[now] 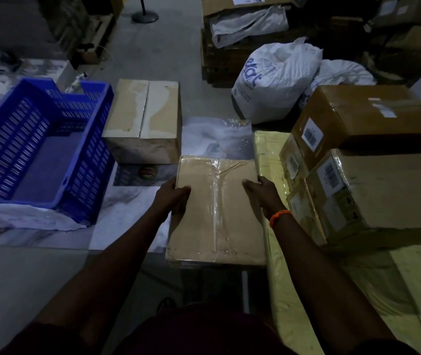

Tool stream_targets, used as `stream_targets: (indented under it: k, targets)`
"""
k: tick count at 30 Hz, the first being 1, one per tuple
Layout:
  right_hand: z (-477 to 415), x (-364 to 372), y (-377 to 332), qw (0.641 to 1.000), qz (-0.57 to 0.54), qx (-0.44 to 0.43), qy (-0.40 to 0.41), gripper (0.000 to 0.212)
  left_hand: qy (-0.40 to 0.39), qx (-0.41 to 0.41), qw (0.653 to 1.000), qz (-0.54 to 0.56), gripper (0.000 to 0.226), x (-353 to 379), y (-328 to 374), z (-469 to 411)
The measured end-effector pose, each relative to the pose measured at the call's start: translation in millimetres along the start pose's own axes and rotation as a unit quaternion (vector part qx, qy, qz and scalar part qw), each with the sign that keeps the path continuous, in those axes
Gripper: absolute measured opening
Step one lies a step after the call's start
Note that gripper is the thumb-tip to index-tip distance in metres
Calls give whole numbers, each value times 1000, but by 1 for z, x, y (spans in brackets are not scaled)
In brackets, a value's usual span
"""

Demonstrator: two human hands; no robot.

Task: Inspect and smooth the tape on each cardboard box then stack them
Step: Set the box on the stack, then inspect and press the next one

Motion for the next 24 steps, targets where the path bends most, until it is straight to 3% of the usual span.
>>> stream_targets:
  k: [3,5,8,13,17,20,24]
  targets:
    - [10,2,-2,1000,-5,-8,-9,18,15,6,1000,25,46,-2,1,7]
    - [22,0,-12,999,-19,-26,-2,16,16,12,999,38,40,-4,5,13]
    - [33,-11,-27,997,-26,-76,20,23,44,43,996,72,41,-15,22,25]
    - [55,-36,-68,986,-50,-139,72,57,88,96,980,148,60,-38,61,41]
    - [73,-42,-77,979,-119,-143,79,36,108,110,972,175,78,-48,79,62]
    - [87,-41,-63,977,-131,-143,93,49,136,127,970,157,77,-48,77,85]
    - [108,-38,-48,975,-100,-167,106,49,154,118,969,151,67,-46,51,102]
Point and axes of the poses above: each hand's wrist, its own z-axis away from the middle knuckle, its own x-axis out of the palm, y = z × x, the point moved 9 cm from there along -z, towards the middle knuckle, and after that the axes turned 5 degrees about y, right-handed, at the moved point
